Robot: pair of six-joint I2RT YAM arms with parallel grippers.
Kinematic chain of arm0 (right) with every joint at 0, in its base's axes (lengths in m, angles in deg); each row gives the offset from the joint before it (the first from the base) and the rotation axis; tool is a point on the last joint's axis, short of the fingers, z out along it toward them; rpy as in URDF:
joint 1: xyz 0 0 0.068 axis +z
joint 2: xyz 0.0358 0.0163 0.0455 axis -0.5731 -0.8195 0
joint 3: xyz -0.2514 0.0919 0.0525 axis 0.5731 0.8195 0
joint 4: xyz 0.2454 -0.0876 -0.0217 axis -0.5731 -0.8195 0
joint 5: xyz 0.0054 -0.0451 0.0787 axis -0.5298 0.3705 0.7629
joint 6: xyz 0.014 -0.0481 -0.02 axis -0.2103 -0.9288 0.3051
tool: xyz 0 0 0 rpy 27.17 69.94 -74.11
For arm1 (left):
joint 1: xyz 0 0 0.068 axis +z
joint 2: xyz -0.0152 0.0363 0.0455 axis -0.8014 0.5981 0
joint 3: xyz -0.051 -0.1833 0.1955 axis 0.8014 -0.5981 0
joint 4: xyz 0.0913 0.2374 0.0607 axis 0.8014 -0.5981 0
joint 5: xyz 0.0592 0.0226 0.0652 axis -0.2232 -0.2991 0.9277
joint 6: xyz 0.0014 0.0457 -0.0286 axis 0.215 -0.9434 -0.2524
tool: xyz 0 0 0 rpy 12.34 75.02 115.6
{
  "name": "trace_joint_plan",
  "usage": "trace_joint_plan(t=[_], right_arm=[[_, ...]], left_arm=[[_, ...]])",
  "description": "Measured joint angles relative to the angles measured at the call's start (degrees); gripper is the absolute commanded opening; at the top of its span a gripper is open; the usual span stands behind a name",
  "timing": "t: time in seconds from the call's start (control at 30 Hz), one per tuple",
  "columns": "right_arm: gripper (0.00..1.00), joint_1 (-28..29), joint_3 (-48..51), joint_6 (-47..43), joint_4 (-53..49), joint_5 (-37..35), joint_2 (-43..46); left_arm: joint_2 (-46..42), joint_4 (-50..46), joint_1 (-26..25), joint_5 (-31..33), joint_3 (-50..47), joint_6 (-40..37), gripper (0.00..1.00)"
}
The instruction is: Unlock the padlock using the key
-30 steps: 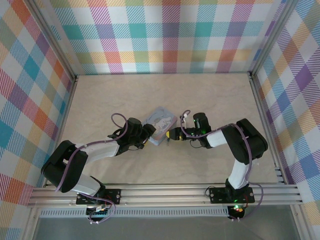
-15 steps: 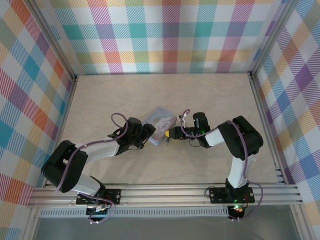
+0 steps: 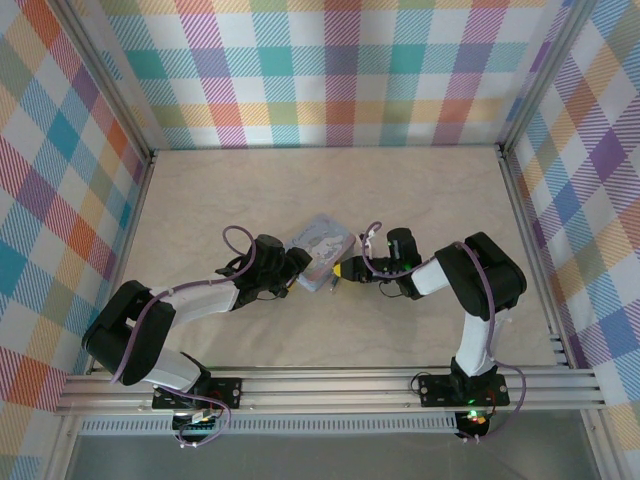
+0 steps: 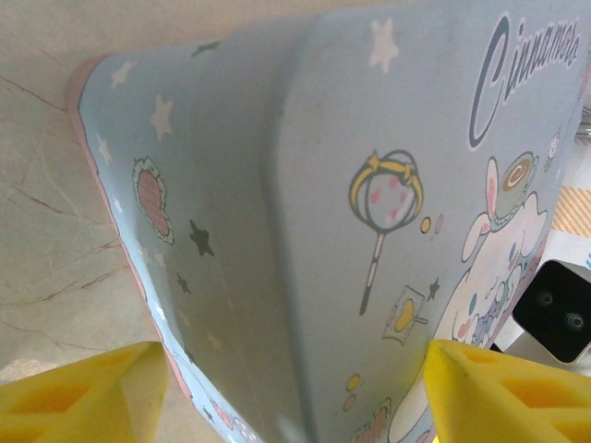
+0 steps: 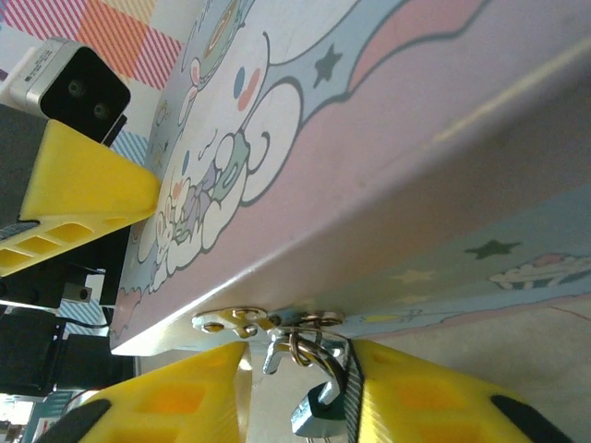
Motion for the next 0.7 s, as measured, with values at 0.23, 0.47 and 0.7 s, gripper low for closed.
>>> trace_joint_plan(t=[0.23, 0.47, 0.7], right_arm=[[0.20, -0.1, 0.8, 0.0, 0.0, -0.5, 0.0], [0.13, -0.2, 1.1, -0.9, -0.5, -0.7, 0.2], [0.07, -0.3, 1.6, -1.4, -1.4, -1.7, 1.1]], left_arm=[[0.0, 0.0, 0.0, 0.0, 0.0, -0.1, 0.72], [0.0, 0.0, 0.0, 0.0, 0.0, -0.2, 0.72], [-0.1, -0.1, 0.0, 0.0, 0.0, -0.2, 0.72]])
